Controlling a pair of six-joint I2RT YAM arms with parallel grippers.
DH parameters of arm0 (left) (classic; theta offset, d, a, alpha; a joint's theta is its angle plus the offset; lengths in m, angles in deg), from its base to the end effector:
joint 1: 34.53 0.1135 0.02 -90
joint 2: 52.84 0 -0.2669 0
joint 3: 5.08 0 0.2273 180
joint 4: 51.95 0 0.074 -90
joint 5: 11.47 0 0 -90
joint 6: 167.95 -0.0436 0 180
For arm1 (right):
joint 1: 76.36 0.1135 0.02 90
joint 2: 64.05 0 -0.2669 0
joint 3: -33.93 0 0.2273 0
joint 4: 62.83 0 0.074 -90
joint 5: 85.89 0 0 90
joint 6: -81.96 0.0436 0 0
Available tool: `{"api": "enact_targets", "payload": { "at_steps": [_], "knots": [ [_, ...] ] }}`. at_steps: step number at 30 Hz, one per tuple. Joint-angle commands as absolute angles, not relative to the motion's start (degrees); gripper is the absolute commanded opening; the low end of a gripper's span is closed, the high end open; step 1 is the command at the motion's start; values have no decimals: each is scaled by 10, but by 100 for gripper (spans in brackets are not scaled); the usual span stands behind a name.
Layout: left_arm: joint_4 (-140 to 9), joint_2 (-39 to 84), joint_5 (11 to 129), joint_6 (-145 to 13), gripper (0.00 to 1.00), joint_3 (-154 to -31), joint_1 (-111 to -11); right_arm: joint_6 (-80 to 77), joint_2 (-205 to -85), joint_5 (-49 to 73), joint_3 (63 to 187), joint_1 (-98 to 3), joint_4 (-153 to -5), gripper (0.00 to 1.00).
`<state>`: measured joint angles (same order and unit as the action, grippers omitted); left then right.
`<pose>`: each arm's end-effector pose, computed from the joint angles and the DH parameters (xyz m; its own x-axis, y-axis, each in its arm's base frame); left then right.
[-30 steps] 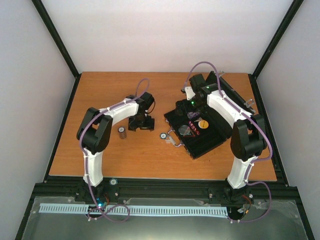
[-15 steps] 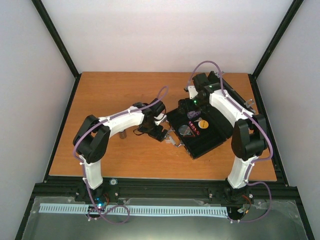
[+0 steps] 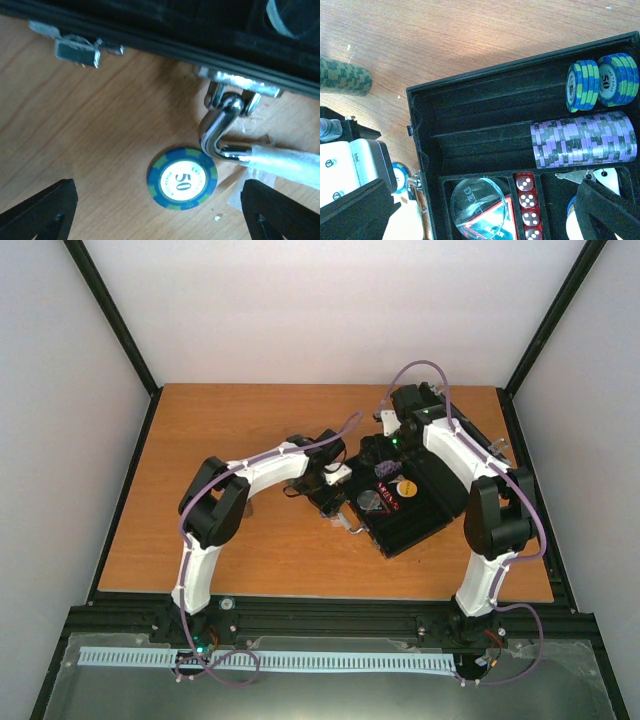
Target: Pack up texas hold em set
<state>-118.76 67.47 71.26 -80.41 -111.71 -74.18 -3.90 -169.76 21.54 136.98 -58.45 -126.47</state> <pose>0.3006 -0.2562 0.1745 -0.7308 0.6610 -0.1704 0.6811 0.7227 -0.1176 0.3440 0.1249 0.2540 -0.8985 -0.2180 -0.3811 -0.3440 0.8889 0.3026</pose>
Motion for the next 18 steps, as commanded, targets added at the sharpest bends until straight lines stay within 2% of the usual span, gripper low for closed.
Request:
{"api": "enact_targets", "payload": {
  "at_steps": [1,18],
  "knots": [
    [-1222,688,697,-836,91,-1133,-744,-37,-1705,220,1384,-592,-1259,100],
    [-1238,741,760,-815,76,-1148,-814,-42,-1703,219,1362,-596,-1253,100]
  ]
}}
